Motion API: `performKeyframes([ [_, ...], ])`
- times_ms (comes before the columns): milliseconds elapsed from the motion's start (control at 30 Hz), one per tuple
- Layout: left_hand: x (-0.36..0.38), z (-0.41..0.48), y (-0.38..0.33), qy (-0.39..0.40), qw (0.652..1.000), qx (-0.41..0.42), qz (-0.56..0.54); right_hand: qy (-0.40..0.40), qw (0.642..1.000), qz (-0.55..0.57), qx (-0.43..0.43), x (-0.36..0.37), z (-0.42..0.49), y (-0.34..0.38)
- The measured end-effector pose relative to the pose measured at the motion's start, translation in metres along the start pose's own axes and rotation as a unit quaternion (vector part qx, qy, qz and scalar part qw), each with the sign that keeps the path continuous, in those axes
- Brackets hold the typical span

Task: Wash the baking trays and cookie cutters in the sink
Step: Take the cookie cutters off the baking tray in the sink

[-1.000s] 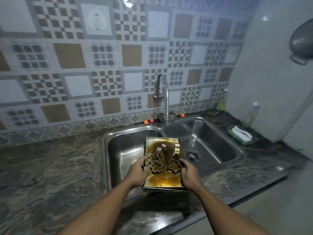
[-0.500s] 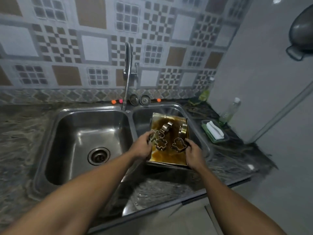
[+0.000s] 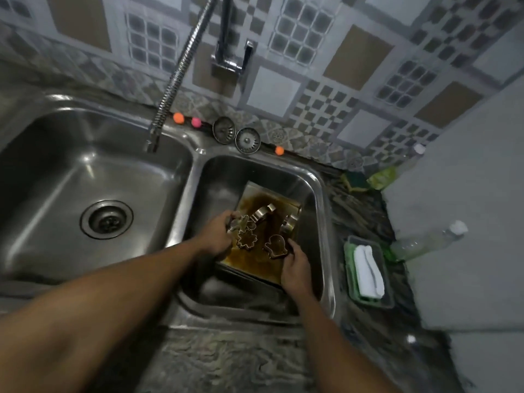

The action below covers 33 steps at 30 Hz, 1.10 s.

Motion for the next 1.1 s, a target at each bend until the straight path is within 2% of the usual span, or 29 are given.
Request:
performKeyframes([
  [200, 0.031, 0.038, 0.025, -0.018, 0.999, -0.041, 0.023, 0.044, 0.999, 0.009, 0.015, 0.023, 0.048, -0.033],
  [533, 0.052, 0.066, 0.059, -0.063, 0.989, -0.124, 0.059, 0.104, 0.994, -0.003, -0.028, 0.055, 0.094, -0.062],
  [733, 0.055, 0.063, 0.06, -0.022, 0.987, -0.149, 0.057, 0.125, 0.992, -0.003, -0.028, 0.06, 0.104, -0.074],
  [767, 0.053, 0.063, 0.058, -0.024, 0.986, -0.145, 0.074, 0.11, 0.993, 0.003, -0.04, 0.058, 0.104, -0.07],
  [833, 0.049, 0.064, 0.048, -0.038, 0.976, -0.111, 0.181, 0.058, 0.997, 0.01, -0.058, 0.05, 0.106, -0.058],
  [900, 0.046, 0.066, 0.03, -0.038, 0.946, -0.025, 0.322, 0.042, 0.998, 0.016, -0.046, 0.042, 0.11, -0.042],
  [967, 0.048, 0.07, 0.014, -0.003, 0.901, 0.053, 0.431, 0.085, 0.995, -0.004, -0.056, 0.038, 0.115, -0.026],
  [1000, 0.051, 0.074, 0.011, 0.022, 0.882, 0.067, 0.466, 0.106, 0.991, -0.039, -0.071, 0.037, 0.117, -0.019],
  [1100, 0.059, 0.083, 0.011, 0.068, 0.862, 0.048, 0.501, 0.133, 0.973, -0.148, -0.121, 0.043, 0.118, -0.006],
])
Point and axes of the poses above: each hand's wrist, its own z-axis towards the middle knuckle, its own x-axis out of the palm, y = z × x, the point moved 2 cm from there along z, towards the middle knuckle, and after that the axes turned 7 degrees about z, right-handed, at the moved point
